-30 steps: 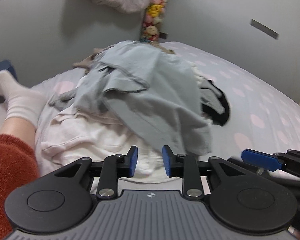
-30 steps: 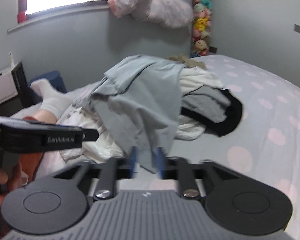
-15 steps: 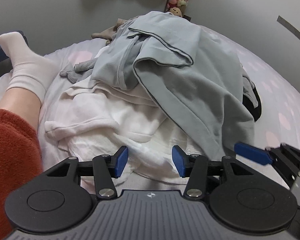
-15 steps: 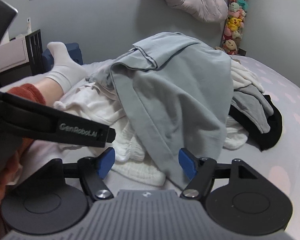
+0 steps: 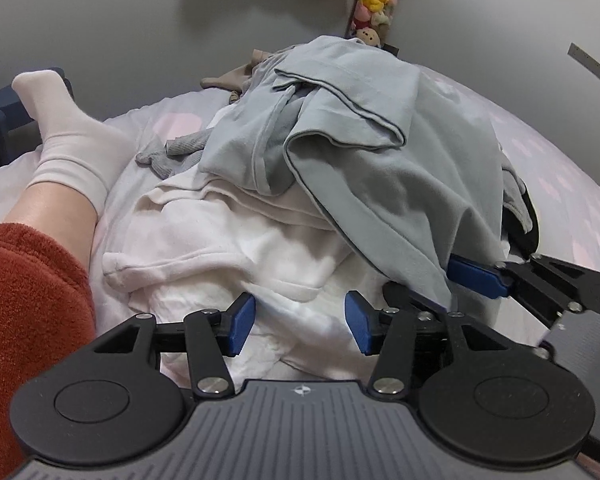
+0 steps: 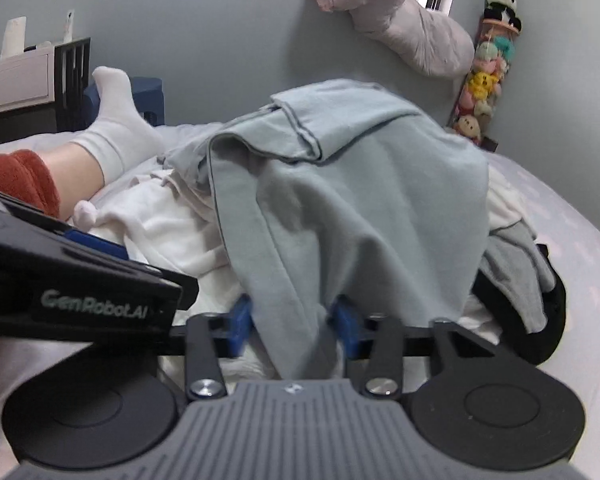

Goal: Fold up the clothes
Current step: 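Grasp the grey-blue shirt with the right tool and lift it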

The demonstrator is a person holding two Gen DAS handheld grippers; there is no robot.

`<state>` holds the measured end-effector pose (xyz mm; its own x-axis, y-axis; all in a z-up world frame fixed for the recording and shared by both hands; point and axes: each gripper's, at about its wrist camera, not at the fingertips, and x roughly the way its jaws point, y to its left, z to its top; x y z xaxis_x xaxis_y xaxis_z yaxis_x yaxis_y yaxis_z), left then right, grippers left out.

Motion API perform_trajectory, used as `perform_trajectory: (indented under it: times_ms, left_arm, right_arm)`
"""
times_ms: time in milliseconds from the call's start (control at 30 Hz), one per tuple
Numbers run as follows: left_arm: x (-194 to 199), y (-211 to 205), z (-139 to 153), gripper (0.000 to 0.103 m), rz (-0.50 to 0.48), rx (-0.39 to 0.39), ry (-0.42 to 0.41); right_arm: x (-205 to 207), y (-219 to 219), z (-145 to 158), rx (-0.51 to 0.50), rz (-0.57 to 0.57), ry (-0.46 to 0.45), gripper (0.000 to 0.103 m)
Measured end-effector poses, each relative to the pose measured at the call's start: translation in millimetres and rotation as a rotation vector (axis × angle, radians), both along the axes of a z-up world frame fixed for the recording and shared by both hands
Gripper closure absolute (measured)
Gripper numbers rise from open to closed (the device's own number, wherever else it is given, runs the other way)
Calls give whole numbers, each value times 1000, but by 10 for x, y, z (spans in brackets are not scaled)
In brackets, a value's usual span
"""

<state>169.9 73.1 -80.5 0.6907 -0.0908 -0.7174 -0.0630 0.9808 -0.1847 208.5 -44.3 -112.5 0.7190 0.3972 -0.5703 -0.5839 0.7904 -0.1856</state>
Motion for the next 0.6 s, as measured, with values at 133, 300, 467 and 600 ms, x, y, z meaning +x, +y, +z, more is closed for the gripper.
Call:
perform_trajectory:
  times_ms: [133, 300, 467, 600]
  left_arm:
    - [-7, 21, 35, 55, 20, -18, -26]
    - [-20, 58, 61, 55, 49, -8, -43]
    - [-6, 10, 35, 55, 29, 47, -26]
    - [3, -27, 21, 53, 14, 45, -22]
  right_arm:
    - [-20, -140, 93, 31, -9, -6, 60]
    - [52, -218, 158, 75, -26, 49, 57]
    - [20, -258, 250, 105, -47, -2, 57]
    - [101, -259, 280, 68, -46, 0, 57]
